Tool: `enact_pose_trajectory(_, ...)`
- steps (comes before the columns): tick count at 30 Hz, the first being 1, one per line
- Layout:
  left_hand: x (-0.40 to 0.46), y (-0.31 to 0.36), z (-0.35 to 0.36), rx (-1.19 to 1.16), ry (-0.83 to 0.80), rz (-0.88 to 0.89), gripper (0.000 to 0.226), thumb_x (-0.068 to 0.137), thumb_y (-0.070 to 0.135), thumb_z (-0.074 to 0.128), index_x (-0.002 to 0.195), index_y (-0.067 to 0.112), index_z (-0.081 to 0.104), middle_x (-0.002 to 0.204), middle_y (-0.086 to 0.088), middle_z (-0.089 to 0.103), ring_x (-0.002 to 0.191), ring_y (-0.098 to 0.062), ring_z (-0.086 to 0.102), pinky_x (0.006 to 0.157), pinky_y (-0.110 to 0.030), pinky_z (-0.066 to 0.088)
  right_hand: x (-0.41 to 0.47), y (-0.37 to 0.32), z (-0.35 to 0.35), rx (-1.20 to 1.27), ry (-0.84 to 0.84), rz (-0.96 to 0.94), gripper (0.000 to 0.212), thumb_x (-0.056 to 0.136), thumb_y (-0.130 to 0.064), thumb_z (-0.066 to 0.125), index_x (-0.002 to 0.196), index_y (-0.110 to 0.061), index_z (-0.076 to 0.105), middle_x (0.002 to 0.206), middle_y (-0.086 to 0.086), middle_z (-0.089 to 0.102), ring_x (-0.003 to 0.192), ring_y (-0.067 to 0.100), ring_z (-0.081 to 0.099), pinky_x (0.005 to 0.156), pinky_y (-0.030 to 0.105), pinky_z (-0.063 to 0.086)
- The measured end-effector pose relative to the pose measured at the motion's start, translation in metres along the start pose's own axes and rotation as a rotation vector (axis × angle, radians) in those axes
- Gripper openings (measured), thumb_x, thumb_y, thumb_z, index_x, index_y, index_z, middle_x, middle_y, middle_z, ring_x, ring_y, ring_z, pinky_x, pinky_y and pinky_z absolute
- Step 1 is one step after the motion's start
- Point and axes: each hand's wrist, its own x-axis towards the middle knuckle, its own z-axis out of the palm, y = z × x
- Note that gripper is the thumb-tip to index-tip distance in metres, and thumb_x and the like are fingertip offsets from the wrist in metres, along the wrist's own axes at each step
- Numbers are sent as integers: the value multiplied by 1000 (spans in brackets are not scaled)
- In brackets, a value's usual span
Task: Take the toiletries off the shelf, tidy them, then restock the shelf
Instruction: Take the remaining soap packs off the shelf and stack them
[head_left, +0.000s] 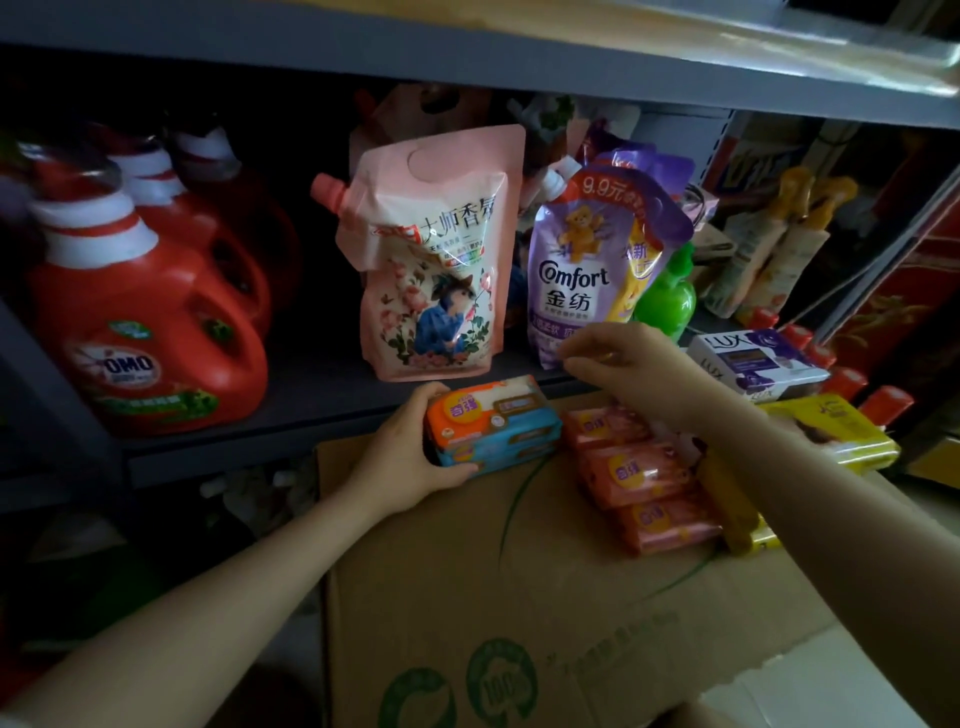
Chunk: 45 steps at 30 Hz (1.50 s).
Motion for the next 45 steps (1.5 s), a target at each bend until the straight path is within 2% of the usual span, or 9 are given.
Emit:
enact_pose_trajectory(5, 18, 11, 5, 67, -147, -38, 93, 65, 34, 83, 138, 31, 25, 132, 9, 43, 118, -8, 47, 91, -20, 43, 21, -28, -22, 72, 100, -57, 16, 88, -19, 61, 102, -17, 69, 95, -4, 68, 85, 5, 61, 80, 18, 45)
enact_pose_trajectory(9, 19, 38, -28, 211, -218, -50, 109, 62, 64, 71, 146, 37, 6, 146, 16, 18, 134, -3, 17, 109, -33, 26, 32, -63, -38, 78, 127, -175, 18, 89, -20, 59, 105, -19, 68, 96, -11, 67, 89, 2, 62, 82, 15, 47)
enact_pose_trajectory(11, 19, 70, -61, 275, -26, 206, 83, 73, 61, 65, 141, 35, 26, 137, 16, 27, 126, 6, 21, 105, -25, 28, 38, -82, -48, 101, 155, -238, 18, 89, -17, 59, 103, -16, 69, 92, -10, 67, 84, 0, 62, 78, 11, 47)
enact_pose_trajectory(14, 27, 124, -119, 534, 393, 719, 34, 83, 19, 60, 113, 3, 61, 119, -12, 58, 118, -18, 44, 106, -25, 29, 53, -111, -70, 139, 301, -298, 14, 89, -14, 58, 91, -11, 71, 76, -4, 69, 64, 2, 62, 65, 14, 48)
enact_pose_trajectory(16, 37, 153, -158, 772, 620, 810, 28, 84, 12, 59, 108, -1, 63, 119, -20, 59, 121, -32, 42, 109, -37, 28, 67, -130, -84, 181, 433, -339, 14, 88, -12, 58, 82, -9, 70, 73, 6, 70, 63, 14, 62, 66, 25, 48)
enact_pose_trajectory(22, 56, 193, -244, 1178, 679, 394, 96, 59, 53, 75, 134, 2, 45, 145, -19, 36, 137, -36, 27, 108, -51, 23, 124, -182, -99, -38, 621, -536, 22, 88, -1, 49, 99, -7, 67, 94, 6, 67, 92, 22, 59, 79, 23, 38)
enact_pose_trajectory(26, 64, 207, -261, 1257, 549, 152, 129, 42, 86, 34, 145, 9, 26, 150, -11, 30, 138, -27, 26, 114, -37, 12, 173, -204, -104, -251, 353, -447, 36, 95, -12, 42, 129, -15, 52, 132, 7, 51, 121, 29, 43, 100, 38, 36)
enact_pose_trajectory(33, 69, 201, -263, 1303, 572, 208, 126, 43, 89, 19, 139, 9, 39, 138, -7, 47, 126, -28, 43, 107, -38, 27, 207, -217, -99, -411, 173, -396, 46, 96, -21, 43, 139, -33, 36, 139, -2, 45, 128, 22, 38, 107, 43, 19)
enact_pose_trajectory(45, 73, 191, -267, 1271, 576, 219, 128, 40, 92, 7, 146, 21, 17, 149, 5, 28, 136, -18, 25, 113, -33, 13, 200, -217, -103, -478, 281, -404, 55, 84, -44, 62, 129, -20, 40, 119, 4, 55, 118, 23, 40, 81, 40, 45)
